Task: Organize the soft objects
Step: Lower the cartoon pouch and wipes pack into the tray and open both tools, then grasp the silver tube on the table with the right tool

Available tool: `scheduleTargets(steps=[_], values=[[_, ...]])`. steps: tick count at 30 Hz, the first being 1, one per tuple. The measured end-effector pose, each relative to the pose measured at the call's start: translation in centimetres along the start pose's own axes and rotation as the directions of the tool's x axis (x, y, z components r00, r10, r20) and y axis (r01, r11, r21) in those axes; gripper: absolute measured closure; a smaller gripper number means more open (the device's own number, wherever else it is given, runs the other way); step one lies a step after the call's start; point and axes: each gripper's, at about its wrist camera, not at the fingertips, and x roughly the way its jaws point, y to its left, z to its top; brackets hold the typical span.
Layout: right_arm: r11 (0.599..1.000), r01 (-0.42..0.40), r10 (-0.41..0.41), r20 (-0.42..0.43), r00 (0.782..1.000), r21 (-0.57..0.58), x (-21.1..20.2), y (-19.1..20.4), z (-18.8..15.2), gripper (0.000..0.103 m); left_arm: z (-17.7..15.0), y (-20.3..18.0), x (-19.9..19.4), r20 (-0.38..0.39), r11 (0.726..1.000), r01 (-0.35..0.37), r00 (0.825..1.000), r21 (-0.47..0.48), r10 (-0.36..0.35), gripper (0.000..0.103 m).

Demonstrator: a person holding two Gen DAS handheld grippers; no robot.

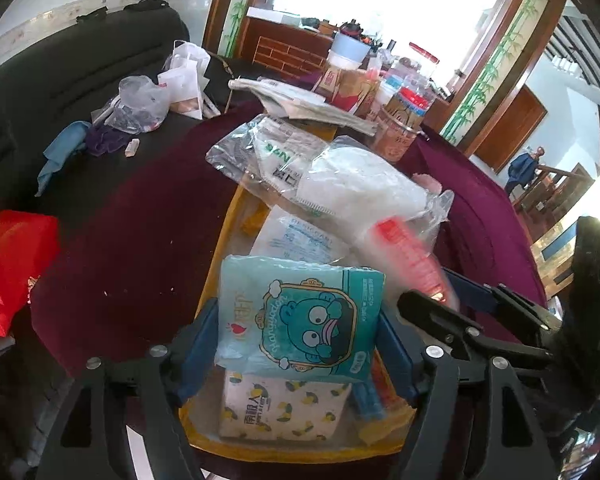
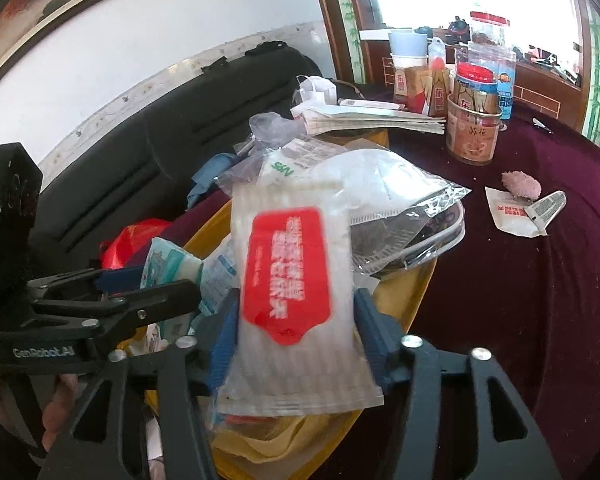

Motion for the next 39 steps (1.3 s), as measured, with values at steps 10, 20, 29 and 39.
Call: scheduleTargets(steps=[10,20,29,39], values=[[1.0,0.01,-0.01,0.026,1.0,0.016,-1.4,-0.9,-0.4,0.035,0.0,-1.0,-1.5,0.035,1.0,-0.002,0.999,0.013,0.001,0.018],[0.999,0.024,-0.03,0.121,0.992,0.048,-6.3,-4.0,-1.1,0.026,0.3,-5.0,-2.8,0.099,0.996,0.037,0.994,0.076,-0.044,0.009],[0.939,0.128,-0.175,0.125,0.977,0.318,-8.5,-16.6,-1.2,0.021,1.5,-11.0,-0.3,0.114,0.987,0.073,0.989,0.143,-0.09,0.009],[0.932,0.091,-0.112,0.041,0.993,0.351,-4.3,-18.0,-1.5,0.023,1.2,-13.0,0.7,0.087,0.968,0.119,0.986,0.222,-0.142,0.009]])
